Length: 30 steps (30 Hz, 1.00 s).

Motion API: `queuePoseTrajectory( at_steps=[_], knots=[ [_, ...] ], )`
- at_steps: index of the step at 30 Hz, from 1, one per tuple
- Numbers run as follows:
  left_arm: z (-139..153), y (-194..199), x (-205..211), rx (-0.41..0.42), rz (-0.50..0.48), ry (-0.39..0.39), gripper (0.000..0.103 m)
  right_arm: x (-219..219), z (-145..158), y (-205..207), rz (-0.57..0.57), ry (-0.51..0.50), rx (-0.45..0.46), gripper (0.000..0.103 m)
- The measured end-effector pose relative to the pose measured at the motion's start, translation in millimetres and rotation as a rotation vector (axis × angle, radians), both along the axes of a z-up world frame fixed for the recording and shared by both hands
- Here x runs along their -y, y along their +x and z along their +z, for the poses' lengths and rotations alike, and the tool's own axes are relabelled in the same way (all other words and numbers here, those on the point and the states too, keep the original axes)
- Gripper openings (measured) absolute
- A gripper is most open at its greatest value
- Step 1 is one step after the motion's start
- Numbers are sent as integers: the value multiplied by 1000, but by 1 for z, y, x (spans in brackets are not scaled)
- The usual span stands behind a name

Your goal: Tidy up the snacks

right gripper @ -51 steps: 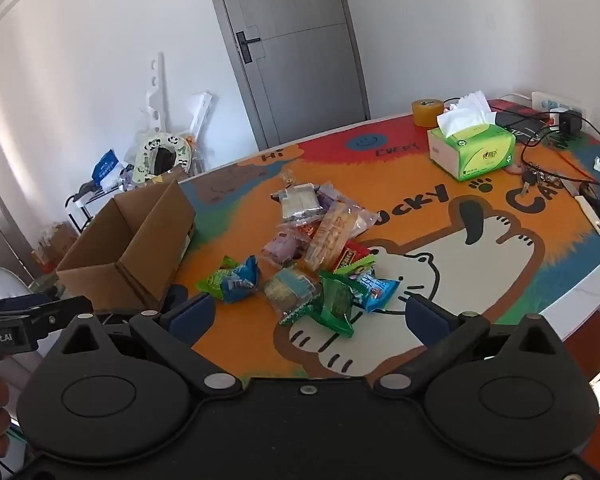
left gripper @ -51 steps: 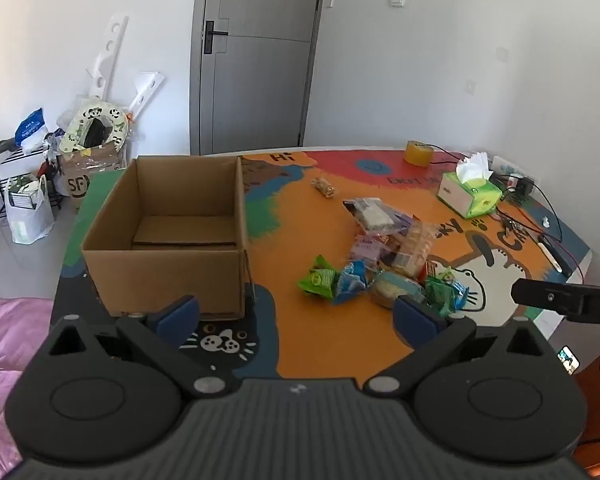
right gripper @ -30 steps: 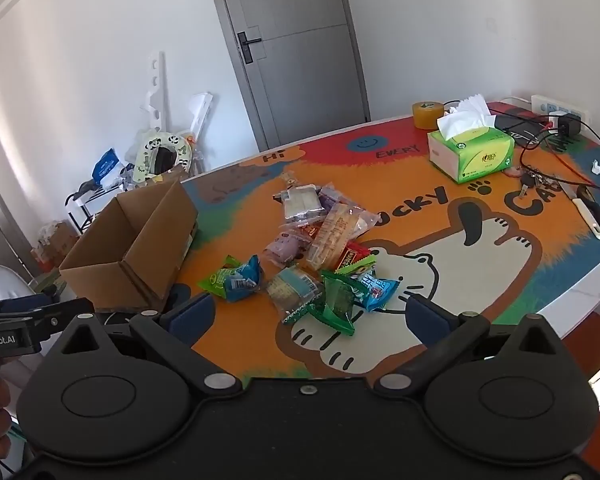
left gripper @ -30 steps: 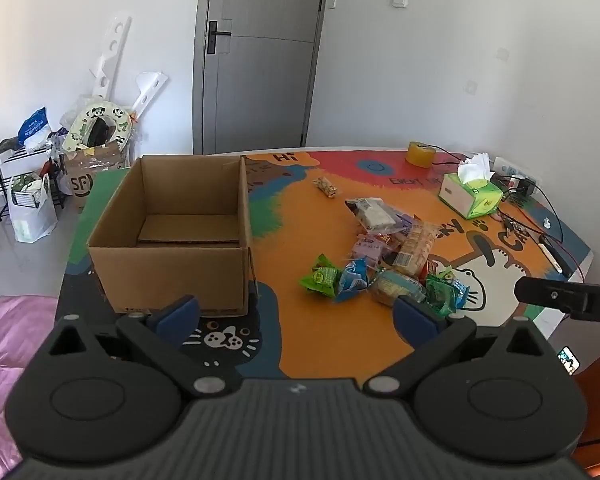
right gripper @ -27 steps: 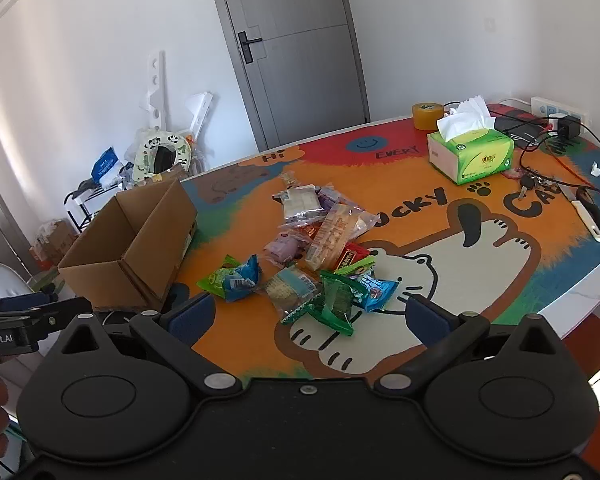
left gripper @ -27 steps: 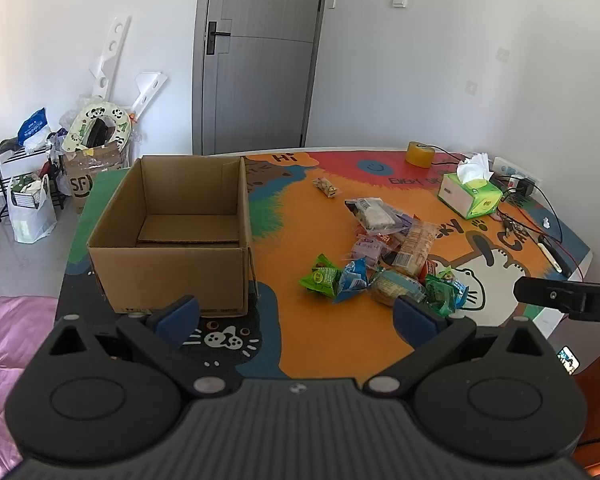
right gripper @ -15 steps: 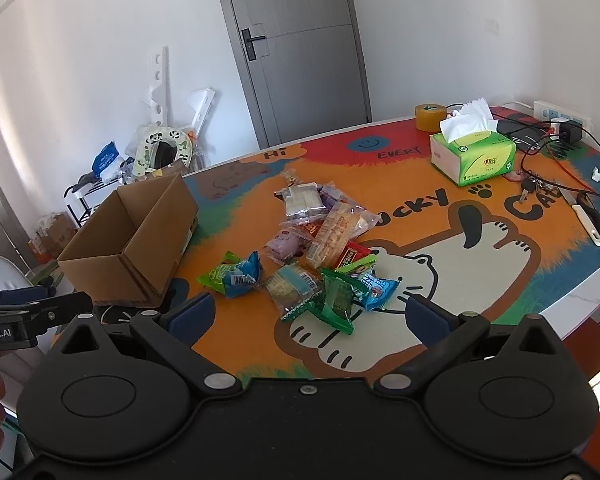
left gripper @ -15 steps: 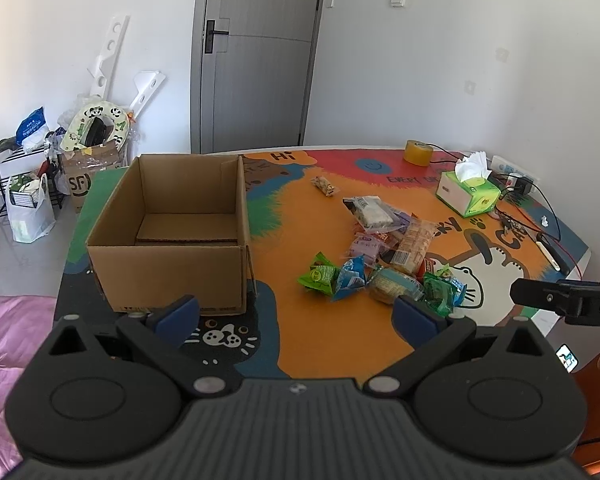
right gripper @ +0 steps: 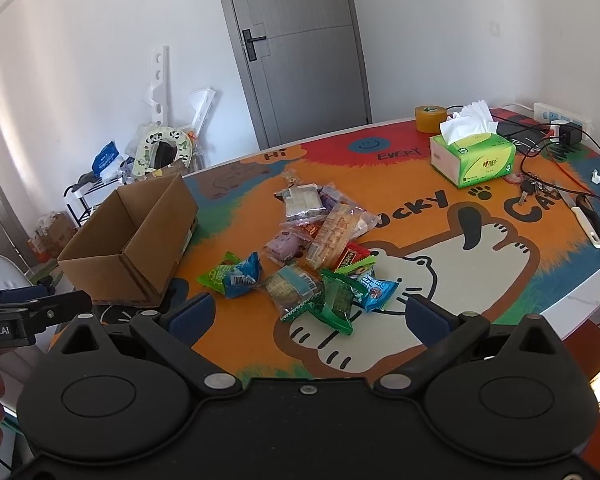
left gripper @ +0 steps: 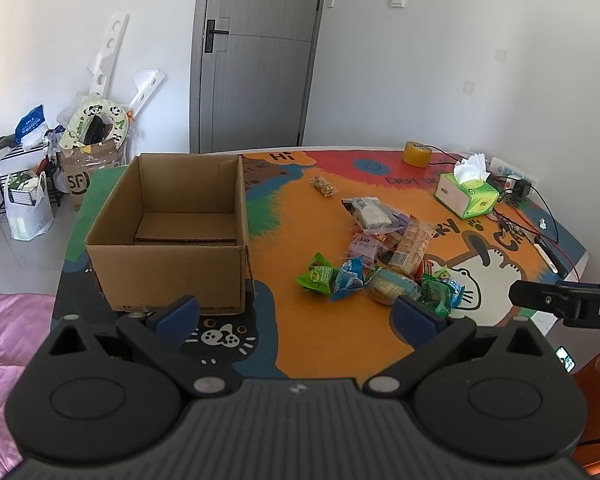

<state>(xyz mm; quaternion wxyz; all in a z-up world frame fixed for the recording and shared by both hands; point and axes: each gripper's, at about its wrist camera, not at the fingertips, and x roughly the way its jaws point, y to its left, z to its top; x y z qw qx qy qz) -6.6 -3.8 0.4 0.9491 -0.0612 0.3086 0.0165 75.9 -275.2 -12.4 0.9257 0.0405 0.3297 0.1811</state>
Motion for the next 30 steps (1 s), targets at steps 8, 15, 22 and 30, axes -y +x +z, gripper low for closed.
queuePoseTrajectory(
  at_steps=[8, 15, 22, 30],
  knots=[
    [0, -1, -1, 0, 0, -5, 102, 1, 1, 0, 3, 2, 7, 103],
    [0, -1, -2, 0, -2, -8, 103, 1, 2, -1, 9, -1, 16, 103],
    [-1, -1, -4, -4, 1, -9, 102, 1, 1, -1, 13, 0, 15, 103],
    [-2, -1, -5, -5, 3, -10, 103, 2, 1, -1, 8, -2, 17, 103]
  ],
)
